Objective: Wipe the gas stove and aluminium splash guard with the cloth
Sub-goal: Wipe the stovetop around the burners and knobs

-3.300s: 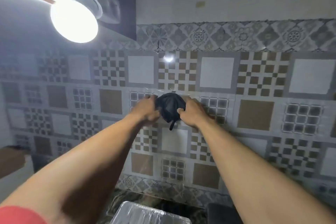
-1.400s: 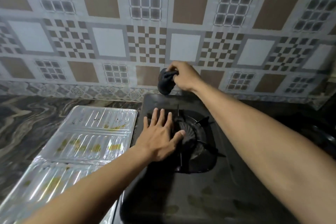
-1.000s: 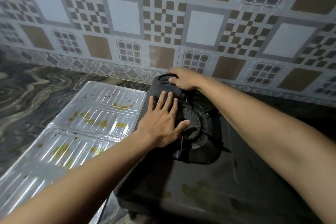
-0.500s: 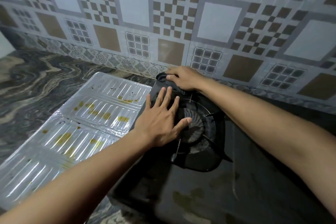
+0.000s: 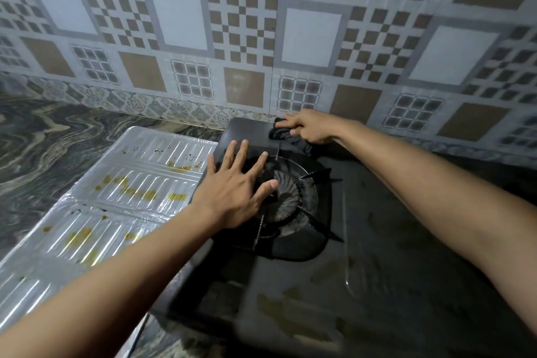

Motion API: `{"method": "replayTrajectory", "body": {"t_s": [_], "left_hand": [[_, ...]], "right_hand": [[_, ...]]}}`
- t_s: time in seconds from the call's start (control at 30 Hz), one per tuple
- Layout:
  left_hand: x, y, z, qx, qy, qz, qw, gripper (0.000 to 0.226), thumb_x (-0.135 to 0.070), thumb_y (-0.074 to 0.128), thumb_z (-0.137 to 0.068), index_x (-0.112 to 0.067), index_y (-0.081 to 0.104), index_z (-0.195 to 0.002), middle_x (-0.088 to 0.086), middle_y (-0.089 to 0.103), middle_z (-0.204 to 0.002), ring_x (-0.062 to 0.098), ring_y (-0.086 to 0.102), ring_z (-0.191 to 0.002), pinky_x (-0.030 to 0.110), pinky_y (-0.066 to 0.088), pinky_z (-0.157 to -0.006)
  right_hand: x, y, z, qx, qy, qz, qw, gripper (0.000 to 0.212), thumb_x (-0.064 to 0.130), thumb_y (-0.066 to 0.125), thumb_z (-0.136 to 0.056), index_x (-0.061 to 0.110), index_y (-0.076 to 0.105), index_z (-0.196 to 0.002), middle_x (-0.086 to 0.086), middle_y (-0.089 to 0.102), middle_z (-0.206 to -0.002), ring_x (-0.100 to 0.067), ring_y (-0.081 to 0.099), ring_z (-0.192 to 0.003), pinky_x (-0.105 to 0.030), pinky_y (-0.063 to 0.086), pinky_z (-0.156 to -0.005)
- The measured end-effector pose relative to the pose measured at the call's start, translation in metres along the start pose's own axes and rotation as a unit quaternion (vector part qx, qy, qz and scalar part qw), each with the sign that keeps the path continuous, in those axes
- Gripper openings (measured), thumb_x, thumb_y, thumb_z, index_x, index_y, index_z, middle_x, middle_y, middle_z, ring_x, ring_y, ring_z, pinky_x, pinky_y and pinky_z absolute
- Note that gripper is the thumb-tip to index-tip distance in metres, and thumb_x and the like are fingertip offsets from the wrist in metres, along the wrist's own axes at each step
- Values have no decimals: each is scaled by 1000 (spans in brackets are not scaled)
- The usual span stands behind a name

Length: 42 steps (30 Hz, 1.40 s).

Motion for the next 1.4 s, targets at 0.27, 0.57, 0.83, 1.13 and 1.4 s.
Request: {"method": "replayTrajectory", "body": {"t_s": [0.27,0.57,0.83,1.13,1.4], "left_hand": [[-16,-6,-8,10,-29,-20,999,82,-73,9,-90,-27,-2,-157,14,-9,-165,43,-16,-148,65,-9,-114],[-49,-11,-35,-47,4,-15,999,92,-77,5,-86,-19,-4,-157,11,-6,-165,38,-24,-147,68,-15,-112],[-67,4,-41,9,4,46,999,97,-84,9,-82,-24,2,-158,11,-23,-162,32,-27,-147,61,-12,-116],[-79,5,-42,14,40,24,999,69,-71,9,-92,-44,-6,-154,11,-20,-163,40,-33,-142,63,-15,-114],[-78,3,-38,-6,57,9,998,60,-58,4,-96,-44,-14,-152,13,-13,-164,42,-30,-143,66,-16,-110]], "right_hand": [[-20,16,46,-88,68,11,994,73,-11,39,-90,22,31,-154,7,30,-160,-23,34,-144,-35,30,-117],[-36,19,73,-112,109,-25,987,49,0,42,-98,23,47,-141,-8,39,-155,-23,42,-137,-33,43,-96],[-42,34,92,-158,102,8,982,47,17,35,-106,15,30,-153,-9,20,-163,-23,17,-150,-30,15,-117],[-82,36,127,-129,214,-4,968,72,-1,36,-96,31,16,-157,-7,3,-166,-29,10,-151,-39,19,-121],[-122,23,178,-167,343,-10,925,60,7,40,-97,11,23,-155,-18,21,-160,-37,28,-143,-43,27,-117]]}}
Point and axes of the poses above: each hand's wrist, its own z-axis away from the middle knuckle, its own y-axis out of the palm, x = y × z, the point moved 2 cm from there along -z, towards the middle knuckle
